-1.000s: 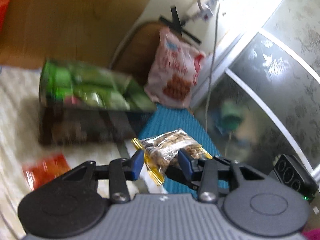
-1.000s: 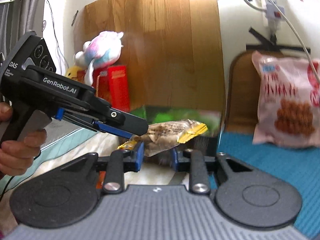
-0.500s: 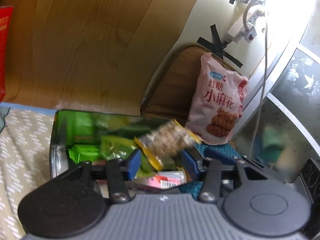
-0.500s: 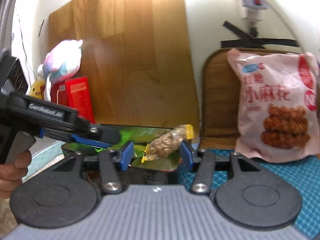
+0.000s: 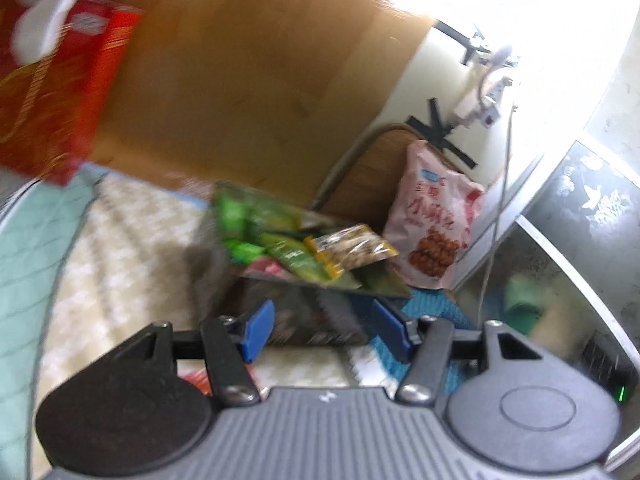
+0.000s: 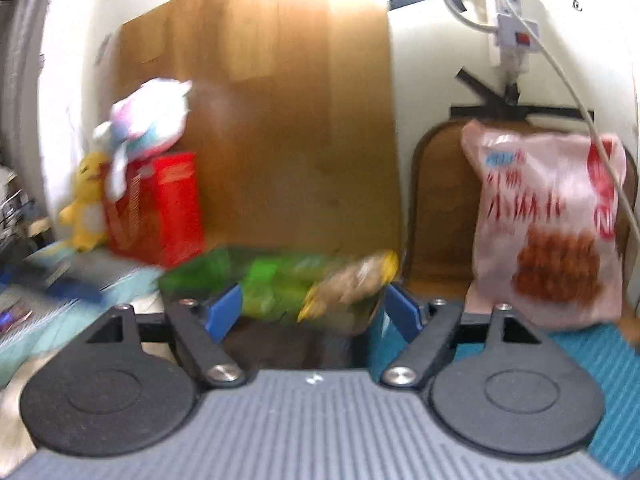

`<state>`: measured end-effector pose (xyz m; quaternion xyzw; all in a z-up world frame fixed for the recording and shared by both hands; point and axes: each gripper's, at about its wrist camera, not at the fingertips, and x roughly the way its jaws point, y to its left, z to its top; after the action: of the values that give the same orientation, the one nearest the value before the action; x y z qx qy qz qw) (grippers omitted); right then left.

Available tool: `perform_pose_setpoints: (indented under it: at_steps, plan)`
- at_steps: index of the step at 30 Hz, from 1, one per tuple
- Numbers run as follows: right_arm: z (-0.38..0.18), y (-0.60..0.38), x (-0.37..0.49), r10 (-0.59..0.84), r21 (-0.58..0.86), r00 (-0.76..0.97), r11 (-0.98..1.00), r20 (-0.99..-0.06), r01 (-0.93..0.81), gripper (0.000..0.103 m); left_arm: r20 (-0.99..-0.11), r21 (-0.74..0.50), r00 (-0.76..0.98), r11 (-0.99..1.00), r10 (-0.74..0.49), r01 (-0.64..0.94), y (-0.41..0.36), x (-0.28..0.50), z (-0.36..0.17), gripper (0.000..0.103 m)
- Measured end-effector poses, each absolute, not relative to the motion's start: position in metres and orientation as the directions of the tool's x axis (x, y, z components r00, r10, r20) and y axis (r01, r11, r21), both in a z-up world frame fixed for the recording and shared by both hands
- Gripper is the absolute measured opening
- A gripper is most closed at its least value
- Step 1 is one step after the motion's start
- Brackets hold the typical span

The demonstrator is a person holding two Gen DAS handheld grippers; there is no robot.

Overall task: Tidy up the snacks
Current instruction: 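Carry the nut bag into the black tin and open the left tool, then move the right tool to the red spicy snack pack and close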

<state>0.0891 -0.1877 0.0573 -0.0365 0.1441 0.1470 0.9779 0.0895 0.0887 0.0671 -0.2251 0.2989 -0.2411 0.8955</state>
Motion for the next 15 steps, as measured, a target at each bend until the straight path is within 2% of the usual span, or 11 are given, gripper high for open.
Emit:
perform_pose_setpoints:
  at_steps: [2, 3, 5, 8, 11, 15]
  plan:
    - [0.071, -0.195, 0.128, 0.248, 0.003, 0.909, 0.965, -0.335, -0.262, 0.064, -0.432, -0.563, 0.715, 0.783, -0.55, 0.263, 0.103, 0.078, 0.061, 0.056]
    - [0.075, -0.199, 0.148, 0.242, 0.033, 0.898, 0.968, -0.368, -0.247, 0.053, -0.433, -0.572, 0.719, 0.782, -0.543, 0.246, 0.109, 0.074, 0.059, 0.056]
    - [0.077, -0.206, 0.189, 0.24, 0.104, 0.858, 0.971, -0.454, -0.216, 0.041, -0.438, -0.587, 0.726, 0.781, -0.53, 0.216, 0.12, 0.065, 0.054, 0.056]
    - [0.068, -0.209, 0.225, 0.206, 0.126, 0.81, 0.978, -0.548, -0.164, 0.027, -0.446, -0.592, 0.74, 0.786, -0.504, 0.179, 0.134, 0.053, 0.049, 0.056]
    - [0.062, -0.204, 0.228, 0.212, 0.129, 0.79, 0.977, -0.575, -0.168, 0.026, -0.449, -0.6, 0.747, 0.785, -0.49, 0.154, 0.147, 0.046, 0.045, 0.056]
    - [0.061, -0.186, 0.207, 0.155, -0.008, 0.806, 0.981, -0.572, -0.195, 0.026, -0.448, -0.613, 0.748, 0.777, -0.489, 0.141, 0.159, 0.044, 0.04, 0.056]
